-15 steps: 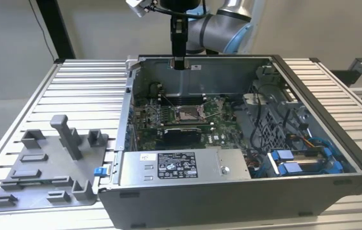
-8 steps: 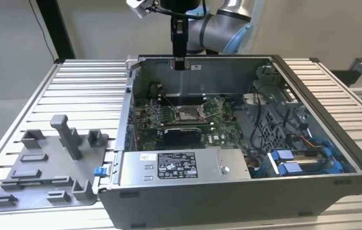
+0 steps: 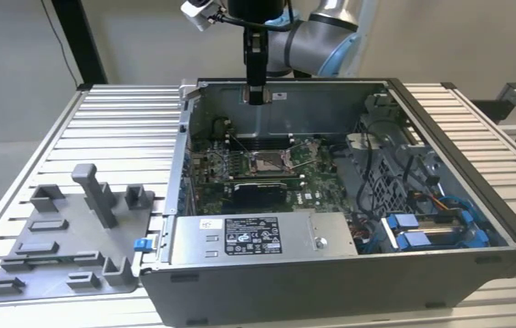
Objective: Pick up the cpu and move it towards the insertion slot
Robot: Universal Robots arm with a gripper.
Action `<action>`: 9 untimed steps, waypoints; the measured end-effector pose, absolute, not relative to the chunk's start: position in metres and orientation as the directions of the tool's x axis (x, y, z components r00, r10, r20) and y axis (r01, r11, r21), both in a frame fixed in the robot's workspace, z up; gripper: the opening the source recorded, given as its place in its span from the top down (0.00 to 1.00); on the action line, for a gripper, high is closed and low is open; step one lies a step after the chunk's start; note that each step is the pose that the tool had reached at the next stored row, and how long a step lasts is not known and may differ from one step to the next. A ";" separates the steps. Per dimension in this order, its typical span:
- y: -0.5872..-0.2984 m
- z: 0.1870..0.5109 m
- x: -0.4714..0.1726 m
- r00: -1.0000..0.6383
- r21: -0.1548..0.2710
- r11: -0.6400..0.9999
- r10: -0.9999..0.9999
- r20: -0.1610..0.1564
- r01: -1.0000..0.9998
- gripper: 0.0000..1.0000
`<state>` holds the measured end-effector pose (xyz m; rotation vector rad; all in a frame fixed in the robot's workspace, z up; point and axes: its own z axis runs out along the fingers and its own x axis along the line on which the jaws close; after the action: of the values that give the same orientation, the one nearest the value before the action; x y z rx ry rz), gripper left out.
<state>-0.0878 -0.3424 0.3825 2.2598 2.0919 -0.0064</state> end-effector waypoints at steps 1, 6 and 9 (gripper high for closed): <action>-0.342 0.381 -0.088 0.078 0.043 -0.076 0.996 -0.050 0.996 1.00; -0.340 0.376 -0.088 0.077 0.044 -0.075 0.995 -0.056 0.996 1.00; -0.340 0.373 -0.088 0.077 0.044 -0.075 0.996 -0.052 0.996 1.00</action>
<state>-0.0882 -0.3403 0.3730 2.2551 2.0894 -0.0128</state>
